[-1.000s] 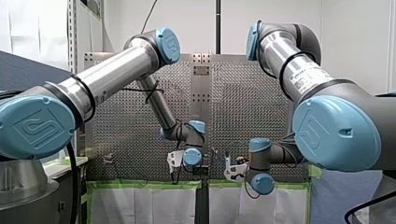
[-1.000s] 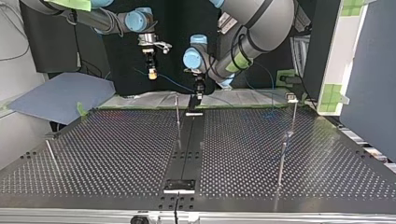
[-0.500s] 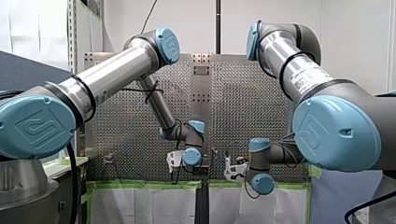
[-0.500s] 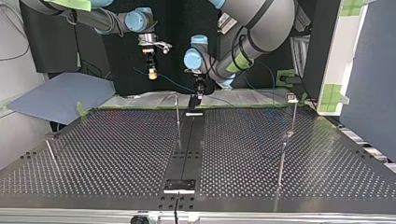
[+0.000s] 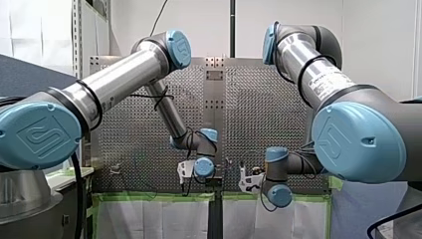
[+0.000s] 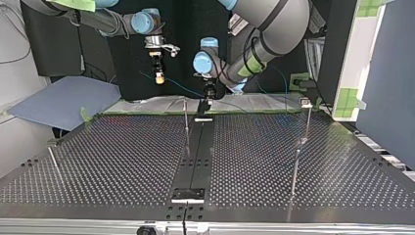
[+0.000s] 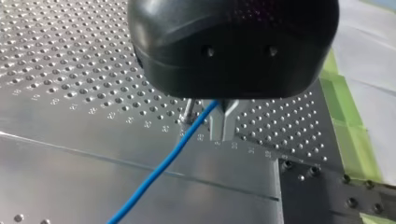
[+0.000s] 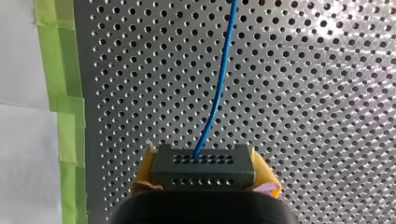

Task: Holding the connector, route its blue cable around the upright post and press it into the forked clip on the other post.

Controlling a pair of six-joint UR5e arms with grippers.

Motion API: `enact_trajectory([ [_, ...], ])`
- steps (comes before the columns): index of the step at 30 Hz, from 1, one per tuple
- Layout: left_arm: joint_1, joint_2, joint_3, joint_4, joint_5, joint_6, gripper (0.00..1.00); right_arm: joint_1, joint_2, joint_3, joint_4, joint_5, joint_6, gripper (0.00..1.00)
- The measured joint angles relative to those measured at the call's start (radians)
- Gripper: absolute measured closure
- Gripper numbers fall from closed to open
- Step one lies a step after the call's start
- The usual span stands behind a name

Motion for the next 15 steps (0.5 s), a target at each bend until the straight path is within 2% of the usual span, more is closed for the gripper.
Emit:
enact_trajectory([
  [15, 0.011, 0.001, 0.019, 0.007, 0.028, -0.006, 0.98, -0.005, 0.000, -0.034, 0.038, 0.003, -0.003, 1.00],
])
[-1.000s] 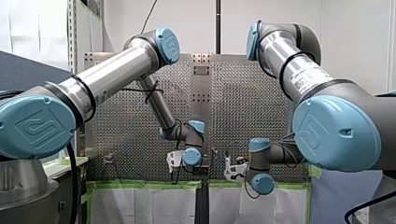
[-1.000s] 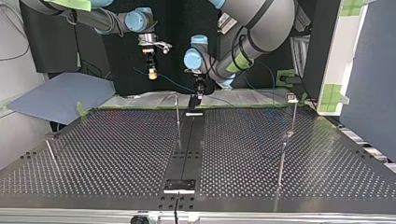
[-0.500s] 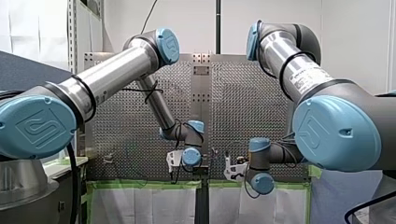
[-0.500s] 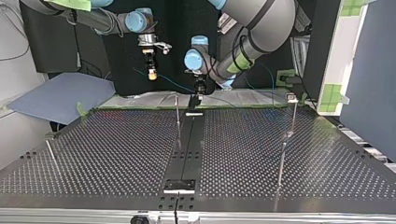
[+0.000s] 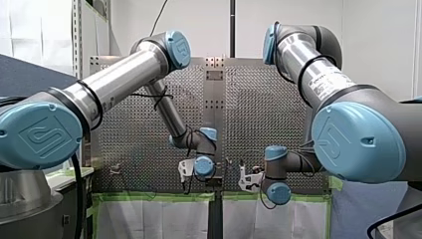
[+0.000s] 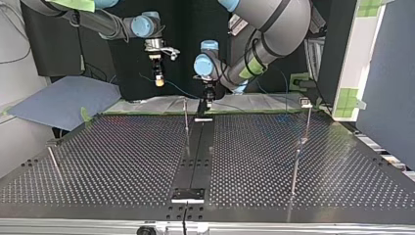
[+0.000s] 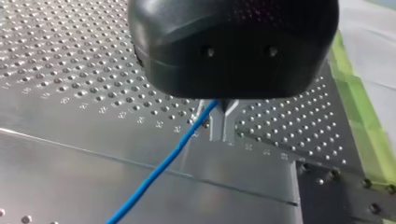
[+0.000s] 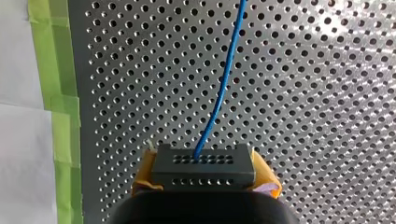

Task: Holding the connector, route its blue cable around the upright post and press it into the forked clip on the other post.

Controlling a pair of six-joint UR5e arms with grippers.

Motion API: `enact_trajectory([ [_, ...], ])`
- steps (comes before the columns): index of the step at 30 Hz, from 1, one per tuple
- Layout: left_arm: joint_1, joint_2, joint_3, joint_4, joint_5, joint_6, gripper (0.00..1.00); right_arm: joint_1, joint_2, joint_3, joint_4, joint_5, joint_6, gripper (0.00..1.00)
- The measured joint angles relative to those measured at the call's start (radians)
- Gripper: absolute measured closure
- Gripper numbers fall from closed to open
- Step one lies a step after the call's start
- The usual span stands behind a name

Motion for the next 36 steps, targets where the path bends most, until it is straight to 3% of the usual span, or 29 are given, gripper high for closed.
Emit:
enact_trajectory([
  [22, 0.004, 0.000, 0.014, -0.002, -0.004, -0.005, 0.98, -0.007, 0.000, -0.033, 0.008, 0.001, -0.021, 1.00],
  [36, 0.003, 0.001, 0.025, -0.008, -0.005, -0.004, 0.98, -0.007, -0.001, -0.050, 0.007, 0.001, -0.019, 1.00],
])
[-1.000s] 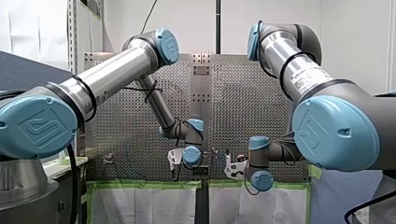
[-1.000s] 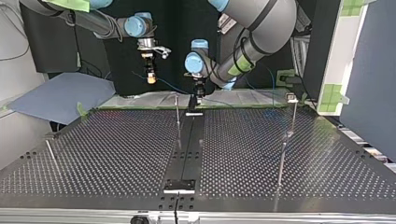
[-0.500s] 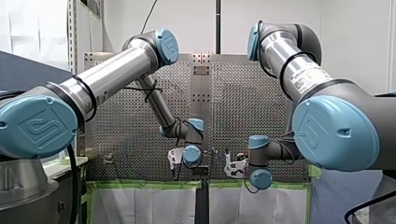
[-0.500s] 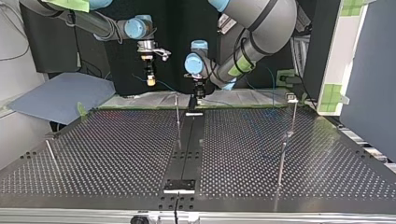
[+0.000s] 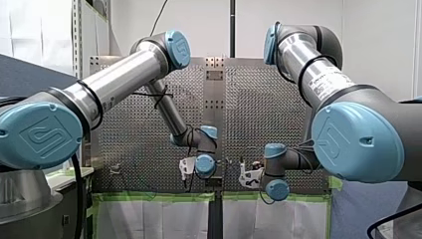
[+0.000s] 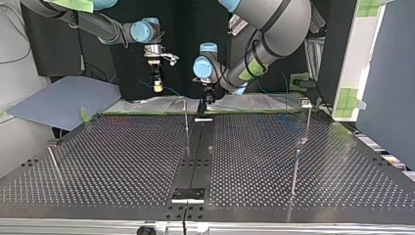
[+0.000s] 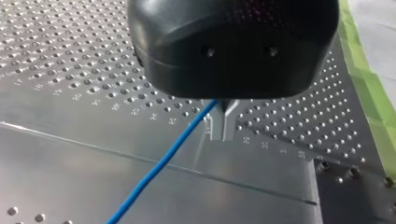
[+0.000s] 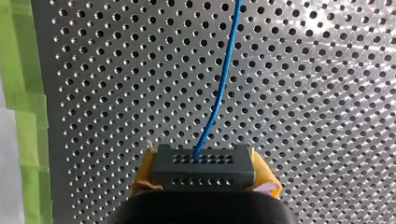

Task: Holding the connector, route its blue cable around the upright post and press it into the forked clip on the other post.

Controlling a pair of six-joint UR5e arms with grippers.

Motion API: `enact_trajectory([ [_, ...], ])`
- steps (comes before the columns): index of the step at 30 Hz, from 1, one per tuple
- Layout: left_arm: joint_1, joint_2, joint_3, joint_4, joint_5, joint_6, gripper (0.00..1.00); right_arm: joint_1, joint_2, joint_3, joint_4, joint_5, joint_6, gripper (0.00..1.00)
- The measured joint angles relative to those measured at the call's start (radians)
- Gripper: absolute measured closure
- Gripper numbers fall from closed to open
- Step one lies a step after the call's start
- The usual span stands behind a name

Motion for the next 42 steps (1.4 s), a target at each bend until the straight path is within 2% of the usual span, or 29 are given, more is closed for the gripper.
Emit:
enact_trajectory([
  [11, 0.001, 0.000, 0.016, -0.002, -0.001, -0.001, 0.98, -0.002, 0.000, -0.015, 0.003, -0.001, 0.003, 1.00],
  [29, 0.007, -0.001, 0.049, -0.002, 0.007, -0.028, 0.98, -0.041, 0.001, -0.032, 0.024, -0.003, 0.000, 1.00],
  [42, 0.027, -0.001, 0.078, -0.034, 0.037, -0.030, 0.98, -0.053, 0.001, -0.050, 0.036, -0.005, 0.000, 1.00],
])
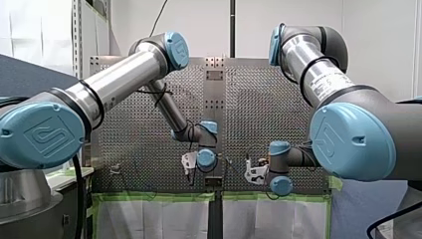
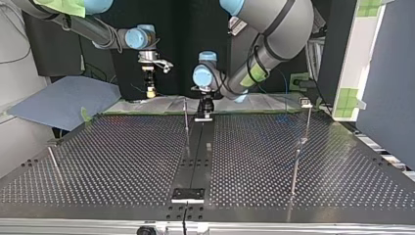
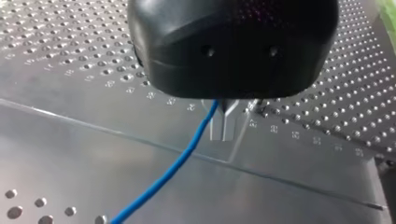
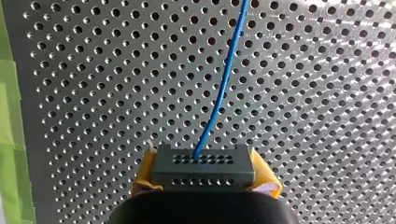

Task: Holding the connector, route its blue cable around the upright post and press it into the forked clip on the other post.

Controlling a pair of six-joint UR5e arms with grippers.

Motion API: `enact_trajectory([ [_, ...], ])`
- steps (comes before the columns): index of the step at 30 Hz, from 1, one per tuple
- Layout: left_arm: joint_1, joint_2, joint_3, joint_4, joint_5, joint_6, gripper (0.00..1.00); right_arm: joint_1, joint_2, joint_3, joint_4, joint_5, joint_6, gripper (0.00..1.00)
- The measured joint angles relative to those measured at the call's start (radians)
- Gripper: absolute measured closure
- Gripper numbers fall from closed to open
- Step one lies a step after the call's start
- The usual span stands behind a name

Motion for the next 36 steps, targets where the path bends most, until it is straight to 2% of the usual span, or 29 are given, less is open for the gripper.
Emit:
enact_trajectory([
  [10, 0.020, 0.000, 0.019, -0.028, 0.023, 0.001, 0.98, 0.000, 0.000, -0.024, 0.025, -0.004, -0.001, 1.00],
  [23, 0.040, -0.001, 0.028, -0.050, 0.062, -0.008, 1.00, 0.000, 0.000, -0.030, 0.027, -0.017, -0.001, 1.00],
  [36, 0.048, -0.001, 0.030, -0.059, 0.079, -0.012, 1.00, 0.000, 0.000, -0.038, 0.031, -0.023, 0.000, 1.00],
])
